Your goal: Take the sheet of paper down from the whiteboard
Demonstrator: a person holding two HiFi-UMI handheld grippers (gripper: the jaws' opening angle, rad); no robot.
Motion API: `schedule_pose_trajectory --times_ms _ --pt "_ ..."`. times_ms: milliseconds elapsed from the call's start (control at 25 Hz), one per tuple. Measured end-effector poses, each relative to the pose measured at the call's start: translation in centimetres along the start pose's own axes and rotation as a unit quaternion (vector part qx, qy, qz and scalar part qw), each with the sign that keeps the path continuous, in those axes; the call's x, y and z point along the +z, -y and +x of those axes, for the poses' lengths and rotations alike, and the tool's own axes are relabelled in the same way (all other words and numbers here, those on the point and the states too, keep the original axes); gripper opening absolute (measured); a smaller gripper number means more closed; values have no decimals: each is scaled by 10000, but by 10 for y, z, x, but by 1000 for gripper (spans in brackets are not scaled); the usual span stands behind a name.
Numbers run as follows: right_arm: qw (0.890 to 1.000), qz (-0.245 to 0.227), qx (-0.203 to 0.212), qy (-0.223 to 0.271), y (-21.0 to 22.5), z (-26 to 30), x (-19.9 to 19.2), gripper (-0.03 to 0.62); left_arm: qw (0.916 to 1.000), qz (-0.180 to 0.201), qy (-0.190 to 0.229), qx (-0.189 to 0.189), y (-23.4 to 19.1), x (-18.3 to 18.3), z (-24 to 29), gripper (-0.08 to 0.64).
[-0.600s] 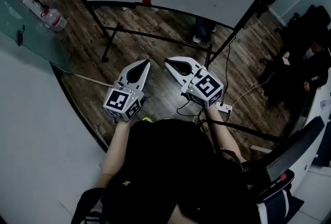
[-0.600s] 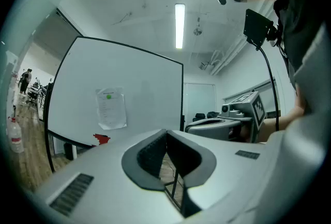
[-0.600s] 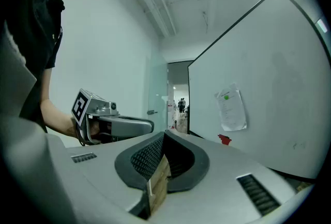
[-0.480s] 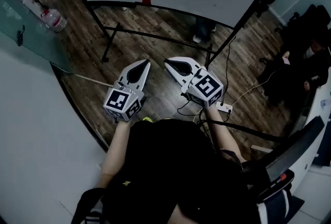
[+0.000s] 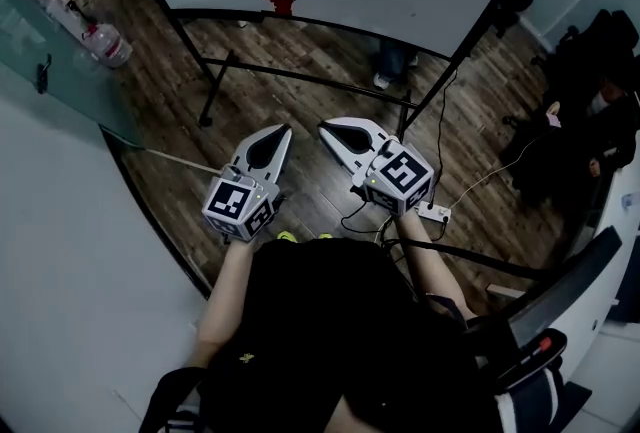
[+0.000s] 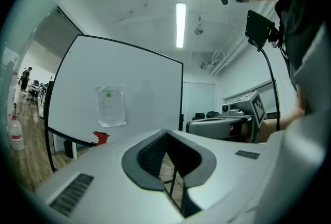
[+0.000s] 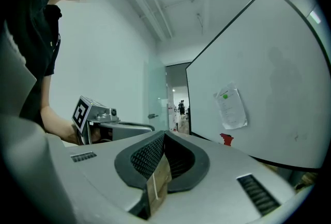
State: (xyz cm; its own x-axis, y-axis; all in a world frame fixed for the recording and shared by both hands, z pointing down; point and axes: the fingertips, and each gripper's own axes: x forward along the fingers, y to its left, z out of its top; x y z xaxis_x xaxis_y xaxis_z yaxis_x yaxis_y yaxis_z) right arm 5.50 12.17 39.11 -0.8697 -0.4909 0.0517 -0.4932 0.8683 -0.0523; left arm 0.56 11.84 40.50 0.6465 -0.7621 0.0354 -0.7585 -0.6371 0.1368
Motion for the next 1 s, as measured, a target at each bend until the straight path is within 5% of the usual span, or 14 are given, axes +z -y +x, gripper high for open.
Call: schedule_pose_trajectory --times_ms 1000 --pt "9997 26 73 -222 10 13 -20 -3 9994 -160 -4 304 -15 -13 -1 28"
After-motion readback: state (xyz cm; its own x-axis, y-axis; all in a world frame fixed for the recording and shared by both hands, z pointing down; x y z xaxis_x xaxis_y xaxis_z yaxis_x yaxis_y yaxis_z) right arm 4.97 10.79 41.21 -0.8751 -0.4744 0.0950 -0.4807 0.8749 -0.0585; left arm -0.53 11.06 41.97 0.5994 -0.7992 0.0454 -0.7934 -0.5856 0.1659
